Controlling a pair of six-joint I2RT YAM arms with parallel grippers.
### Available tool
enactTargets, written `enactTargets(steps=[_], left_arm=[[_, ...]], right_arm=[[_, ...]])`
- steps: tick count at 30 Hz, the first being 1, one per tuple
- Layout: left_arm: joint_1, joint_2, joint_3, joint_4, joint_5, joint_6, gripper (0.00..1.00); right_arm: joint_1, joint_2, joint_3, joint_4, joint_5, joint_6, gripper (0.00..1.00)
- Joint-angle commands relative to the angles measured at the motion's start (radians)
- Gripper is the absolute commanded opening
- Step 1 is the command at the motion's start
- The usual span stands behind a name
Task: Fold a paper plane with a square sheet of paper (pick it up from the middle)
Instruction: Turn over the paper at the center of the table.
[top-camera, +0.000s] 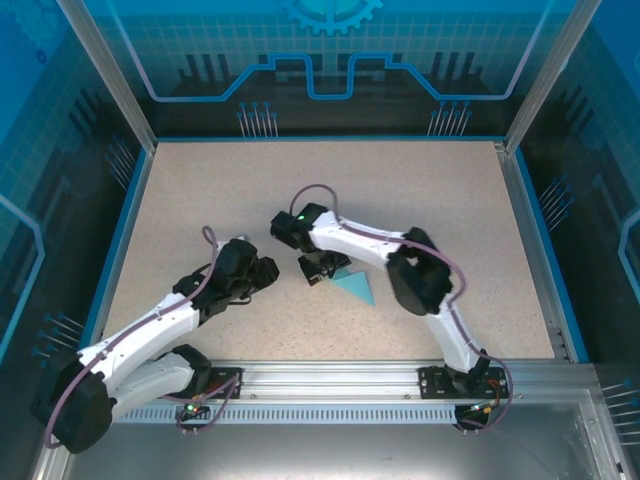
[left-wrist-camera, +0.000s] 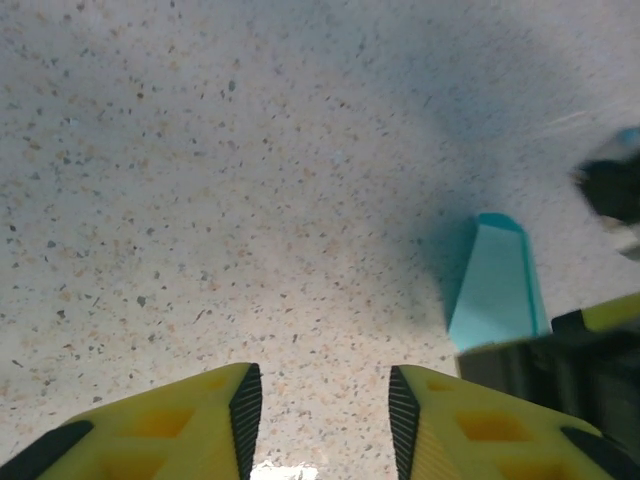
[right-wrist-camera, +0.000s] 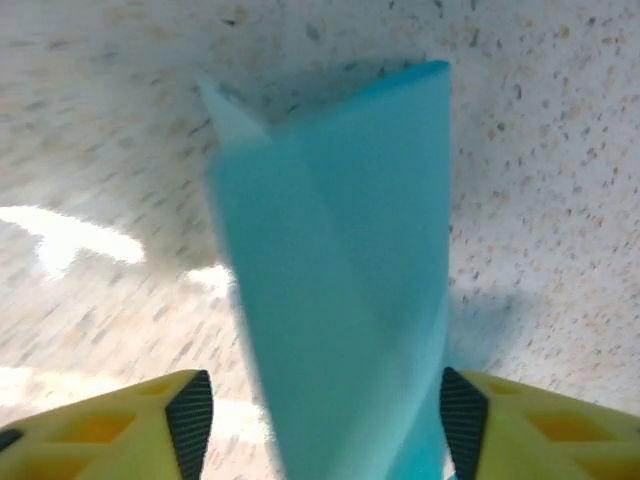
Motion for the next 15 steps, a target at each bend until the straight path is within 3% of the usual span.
enactTargets(steps=[1,5,9,13,15], left_arm=[[0.008,-0.031,-0.019,-0.012,0.005,-0.003,0.44],[0.006,0.010,0.002,0.032,0.104,0.021,0.45],[0.000,0.094,0.011,0.143,0.260,0.027,0.45],[-0.008,0.178,0.026,0.182,0.284,0.007,0.44],[-0.010,0.211,0.043,0.178,0.278,0.002,0.43]], right_arm=[[-0.081,-0.305,-0.165,0.195,-0.226,-0.054,0.72],[-0.260,-0.592,-0.517,0.452,-0.471,-0.046,0.75],[-0.427,-0.699,-0.734,0.567,-0.665,-0.066,0.76],[-0.396,-0.736,-0.830,0.622,-0.597,-0.147,0.79],[-0.337,-0.751,-0.845,0.628,-0.474,-0.170,0.78]])
